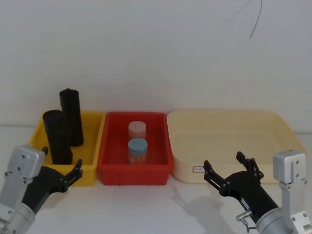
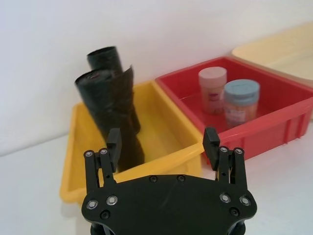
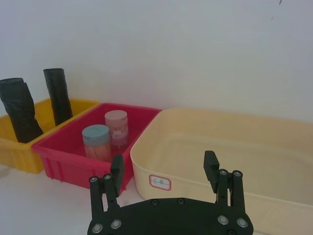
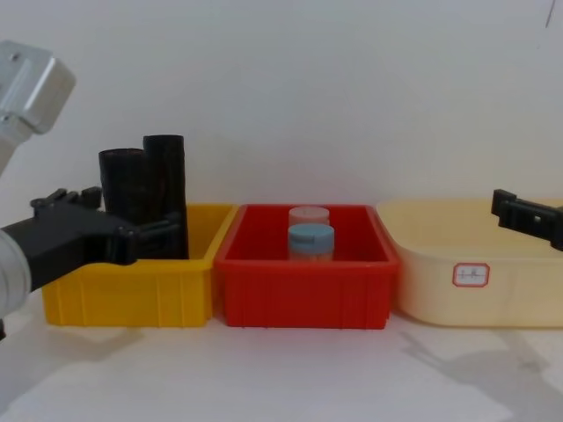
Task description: Pick up the garbage bag with the one hand and transfer it to the other hand.
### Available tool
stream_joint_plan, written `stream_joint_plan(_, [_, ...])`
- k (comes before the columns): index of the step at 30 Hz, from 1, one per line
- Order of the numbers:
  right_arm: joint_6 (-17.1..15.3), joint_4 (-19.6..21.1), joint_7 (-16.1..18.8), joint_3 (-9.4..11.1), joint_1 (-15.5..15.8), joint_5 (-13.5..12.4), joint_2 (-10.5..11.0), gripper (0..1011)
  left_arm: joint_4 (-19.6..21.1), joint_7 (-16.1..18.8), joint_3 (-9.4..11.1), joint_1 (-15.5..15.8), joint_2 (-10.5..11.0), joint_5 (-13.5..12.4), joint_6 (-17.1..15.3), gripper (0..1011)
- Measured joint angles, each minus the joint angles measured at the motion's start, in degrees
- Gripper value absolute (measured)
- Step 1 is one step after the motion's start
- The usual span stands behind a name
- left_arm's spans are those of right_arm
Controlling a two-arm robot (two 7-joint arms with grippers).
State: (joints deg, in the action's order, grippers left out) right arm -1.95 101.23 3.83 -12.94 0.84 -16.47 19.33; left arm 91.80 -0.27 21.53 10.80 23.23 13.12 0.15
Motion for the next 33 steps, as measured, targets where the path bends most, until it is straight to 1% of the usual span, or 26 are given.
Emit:
stream_joint_plan(4, [0.0,0.0,0.0,0.0,0.0,0.0,0.0,1000,-1.5,-0.4,-1.1,0.3,-0.3,1.0,0.1,1001])
stream_joint_plan(8, [0.0,0.0,0.0,0.0,0.0,0.0,0.0,1000,-2.9,-1.1,-1.6,1.0,-0.7,1.7,0.3,1001])
stream_joint_plan(21, [0.0,0.0,0.0,0.0,0.0,0.0,0.0,999,-10.3,-4.7,-2.8,5.6,-2.4,3.8,1.5,1001])
stream_joint_plan(25, [0.0,0.0,0.0,0.0,0.0,0.0,0.0,1000,-12.0,-5.4,-3.0,6.7,-2.8,4.1,2.0,1001])
stream_joint_plan(27, [0.0,0.0,0.0,0.0,0.0,0.0,0.0,1000,-13.8,-6.0,-3.2,7.8,-3.3,4.3,2.5,1001])
stream_joint_plan(28, [0.0,0.0,0.0,0.0,0.0,0.0,0.0,1000,-13.8,-6.0,-3.2,7.8,-3.3,4.3,2.5,1001])
stream_joint_plan(33, [0.0,0.0,0.0,0.0,0.0,0.0,0.0,1000,-17.0,-7.1,-3.4,9.9,-4.0,4.4,3.4,1001])
